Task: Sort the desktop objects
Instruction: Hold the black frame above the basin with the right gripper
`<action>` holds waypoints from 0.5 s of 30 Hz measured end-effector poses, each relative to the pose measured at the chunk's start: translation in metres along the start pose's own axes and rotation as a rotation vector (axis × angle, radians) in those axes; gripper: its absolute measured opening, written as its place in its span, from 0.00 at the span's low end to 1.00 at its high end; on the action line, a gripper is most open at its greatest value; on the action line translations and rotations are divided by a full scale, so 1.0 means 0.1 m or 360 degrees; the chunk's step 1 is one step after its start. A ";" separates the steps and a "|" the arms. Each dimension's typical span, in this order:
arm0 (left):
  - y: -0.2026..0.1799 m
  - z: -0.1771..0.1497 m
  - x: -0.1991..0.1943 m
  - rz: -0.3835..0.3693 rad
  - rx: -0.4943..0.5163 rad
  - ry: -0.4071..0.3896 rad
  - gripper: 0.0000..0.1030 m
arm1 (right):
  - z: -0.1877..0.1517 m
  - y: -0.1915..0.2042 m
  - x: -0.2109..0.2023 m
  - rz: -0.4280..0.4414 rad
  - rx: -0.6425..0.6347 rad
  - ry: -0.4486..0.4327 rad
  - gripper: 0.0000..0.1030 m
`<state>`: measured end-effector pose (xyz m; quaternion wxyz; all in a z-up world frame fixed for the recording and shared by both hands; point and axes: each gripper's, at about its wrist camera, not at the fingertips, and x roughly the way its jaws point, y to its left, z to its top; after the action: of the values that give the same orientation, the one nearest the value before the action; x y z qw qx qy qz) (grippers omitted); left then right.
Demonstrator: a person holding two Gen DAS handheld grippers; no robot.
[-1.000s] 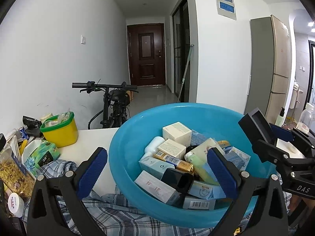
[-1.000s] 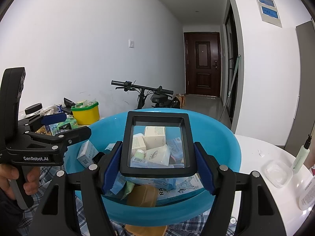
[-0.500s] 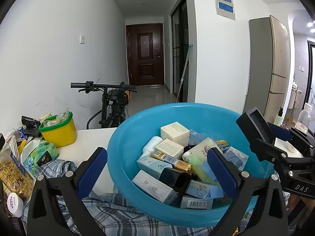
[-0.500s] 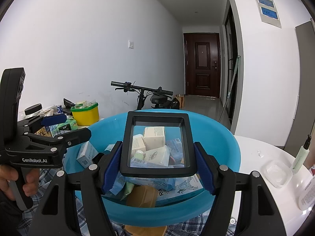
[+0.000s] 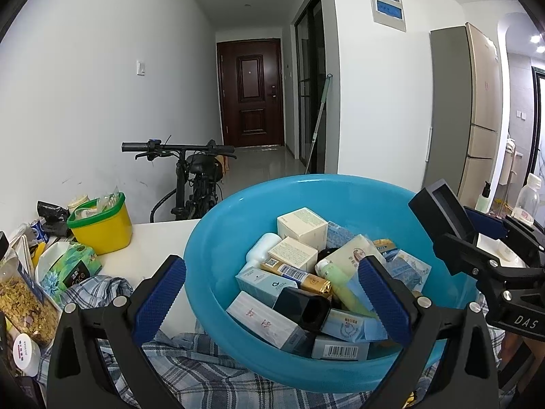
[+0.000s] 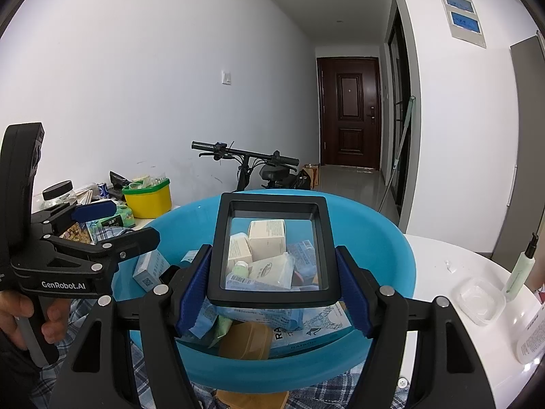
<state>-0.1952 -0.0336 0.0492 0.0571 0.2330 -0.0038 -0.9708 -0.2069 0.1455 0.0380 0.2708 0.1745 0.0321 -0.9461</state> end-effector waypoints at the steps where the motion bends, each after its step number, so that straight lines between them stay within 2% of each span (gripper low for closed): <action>1: 0.00 0.00 0.00 0.0001 0.0001 0.0000 1.00 | 0.00 0.00 0.00 0.0000 0.0001 0.0000 0.67; 15: 0.01 0.00 0.00 -0.0007 -0.0005 0.0001 1.00 | -0.01 -0.01 0.00 -0.0001 0.0005 -0.0001 0.67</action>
<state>-0.1946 -0.0342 0.0493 0.0554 0.2331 -0.0018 -0.9709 -0.2076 0.1463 0.0372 0.2703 0.1747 0.0304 -0.9463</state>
